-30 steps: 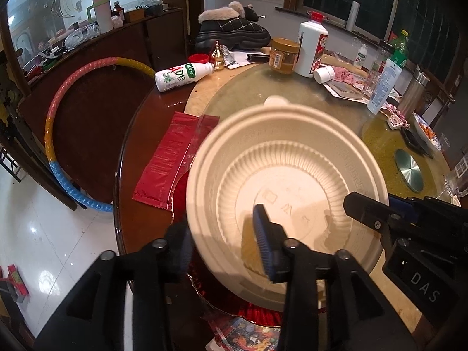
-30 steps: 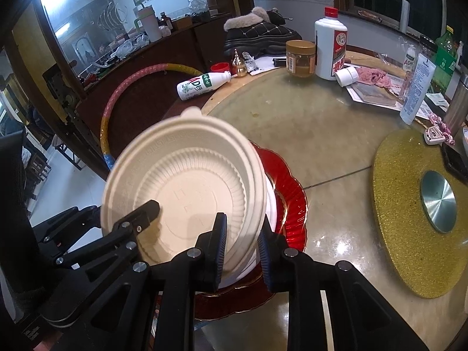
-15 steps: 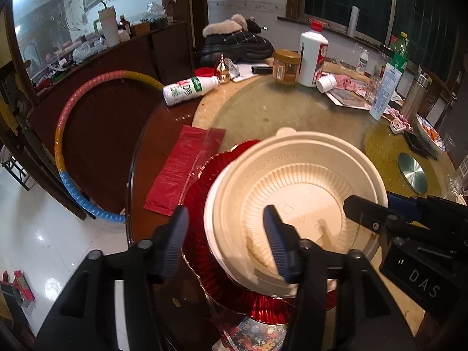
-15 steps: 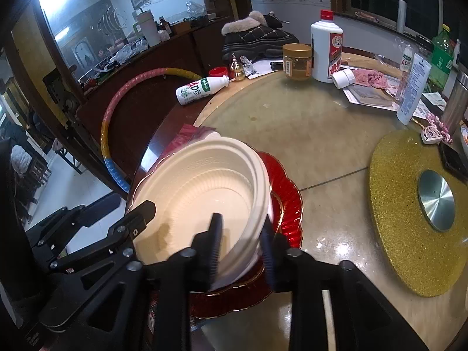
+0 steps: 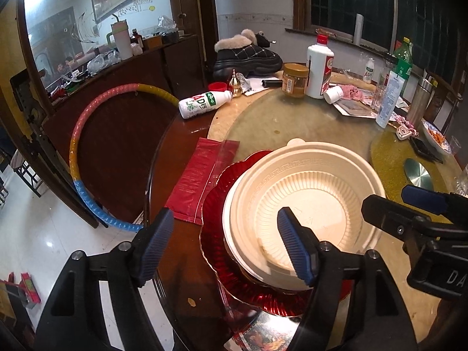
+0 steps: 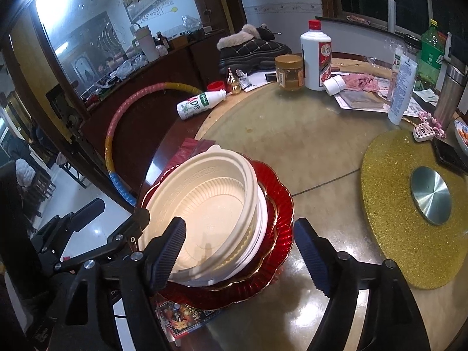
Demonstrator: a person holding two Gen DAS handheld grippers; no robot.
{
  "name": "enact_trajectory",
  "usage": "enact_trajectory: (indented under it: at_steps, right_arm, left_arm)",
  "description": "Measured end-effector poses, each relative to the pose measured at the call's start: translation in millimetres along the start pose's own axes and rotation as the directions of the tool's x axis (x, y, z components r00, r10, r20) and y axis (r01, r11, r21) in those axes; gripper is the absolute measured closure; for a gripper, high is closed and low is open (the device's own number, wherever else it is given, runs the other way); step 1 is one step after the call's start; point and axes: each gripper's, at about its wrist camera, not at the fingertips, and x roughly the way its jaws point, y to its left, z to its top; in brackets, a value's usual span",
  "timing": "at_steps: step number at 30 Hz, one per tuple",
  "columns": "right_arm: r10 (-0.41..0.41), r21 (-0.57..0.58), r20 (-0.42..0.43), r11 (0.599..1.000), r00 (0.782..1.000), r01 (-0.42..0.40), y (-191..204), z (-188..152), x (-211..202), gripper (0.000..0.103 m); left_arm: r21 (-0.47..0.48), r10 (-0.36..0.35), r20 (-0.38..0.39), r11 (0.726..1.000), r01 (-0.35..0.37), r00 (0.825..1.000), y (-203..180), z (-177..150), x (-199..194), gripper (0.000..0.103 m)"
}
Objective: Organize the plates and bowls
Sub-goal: 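Lower the beige bowl into the stack and open both grippers, then withdraw both grippers and move toward the beige bowl by the glass pitcher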
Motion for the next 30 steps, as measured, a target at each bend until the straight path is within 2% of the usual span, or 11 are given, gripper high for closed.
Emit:
enact_trajectory:
  at_steps: [6, 13, 17, 23, 30]
  right_arm:
    - [-0.025, 0.008, 0.033, 1.000, 0.999, 0.025, -5, -5, -13, 0.023]
    - [-0.141, 0.008, 0.110, 0.990, 0.984, 0.141, -18, -20, -35, 0.022]
    - [-0.217, 0.038, 0.135, 0.976, 0.967, 0.214, -39, -27, -46, 0.020]
    - [-0.342, 0.088, 0.161, 0.939, 0.926, 0.332, -76, -42, -66, 0.019]
    - [-0.410, 0.137, 0.153, 0.910, 0.899, 0.391, -114, -56, -80, 0.018]
  left_arm:
    - [-0.010, 0.005, 0.050, 1.000, -0.004, 0.999, -2, 1, -17, 0.030]
    - [0.007, -0.040, 0.119, 0.999, 0.039, 0.992, -22, 5, -38, 0.030]
    - [0.042, -0.087, 0.130, 0.996, 0.082, 0.988, -47, 5, -43, 0.030]
    - [0.117, -0.153, 0.121, 0.983, 0.139, 0.981, -93, 2, -46, 0.030]
    - [0.184, -0.204, 0.086, 0.965, 0.186, 0.975, -138, -2, -44, 0.030]
